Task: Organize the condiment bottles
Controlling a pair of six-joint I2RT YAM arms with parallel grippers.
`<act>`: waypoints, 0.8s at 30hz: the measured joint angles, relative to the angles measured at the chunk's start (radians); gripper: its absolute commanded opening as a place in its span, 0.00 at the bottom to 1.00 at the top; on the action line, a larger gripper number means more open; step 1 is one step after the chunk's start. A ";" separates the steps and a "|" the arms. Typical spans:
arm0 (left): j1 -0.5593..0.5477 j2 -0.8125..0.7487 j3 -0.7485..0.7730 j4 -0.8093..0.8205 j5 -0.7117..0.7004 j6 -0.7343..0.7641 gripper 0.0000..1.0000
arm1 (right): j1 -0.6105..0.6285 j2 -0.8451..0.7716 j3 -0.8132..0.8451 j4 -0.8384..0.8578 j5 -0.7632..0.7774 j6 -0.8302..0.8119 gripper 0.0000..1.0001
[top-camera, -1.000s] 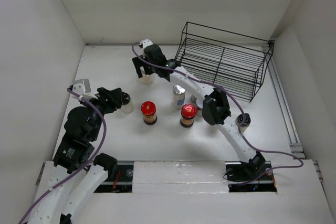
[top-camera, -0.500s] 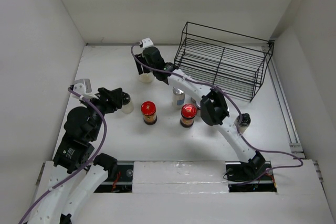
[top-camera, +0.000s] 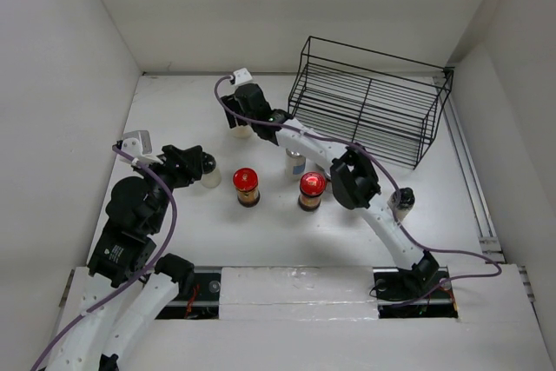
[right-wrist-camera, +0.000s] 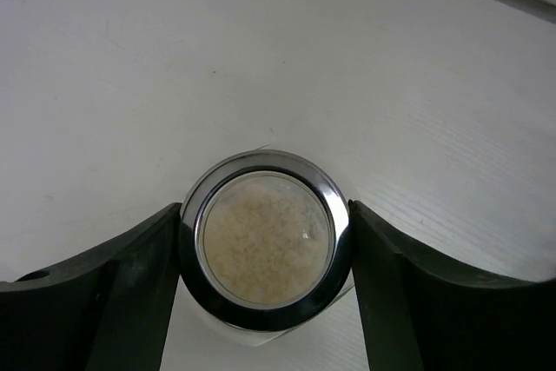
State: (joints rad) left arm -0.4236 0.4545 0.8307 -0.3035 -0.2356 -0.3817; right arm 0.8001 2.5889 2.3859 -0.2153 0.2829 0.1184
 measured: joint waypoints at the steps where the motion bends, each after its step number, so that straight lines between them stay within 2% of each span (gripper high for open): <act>1: 0.000 0.000 0.000 0.000 0.000 0.000 0.54 | 0.000 -0.009 -0.015 0.006 0.002 0.002 0.58; 3: 0.000 0.000 0.000 0.000 0.000 0.000 0.54 | 0.000 -0.011 -0.020 0.009 0.007 0.000 0.45; 7: 0.000 0.000 0.000 0.000 0.000 0.000 0.54 | 0.002 -0.015 -0.024 0.012 0.012 0.001 0.44; 13: 0.000 0.000 0.000 0.000 0.000 0.000 0.53 | 0.013 -0.131 -0.161 0.006 -0.008 0.002 0.44; 17: 0.000 0.000 0.000 0.000 0.000 0.000 0.53 | 0.018 -0.260 -0.206 0.006 -0.076 0.010 0.44; 24: 0.000 -0.001 0.000 0.000 0.007 0.000 0.53 | -0.001 -0.552 -0.194 0.044 -0.131 0.010 0.42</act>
State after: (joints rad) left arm -0.4236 0.4534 0.8307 -0.3035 -0.2287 -0.3813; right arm 0.7990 2.0369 2.1918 -0.1711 0.1520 0.1287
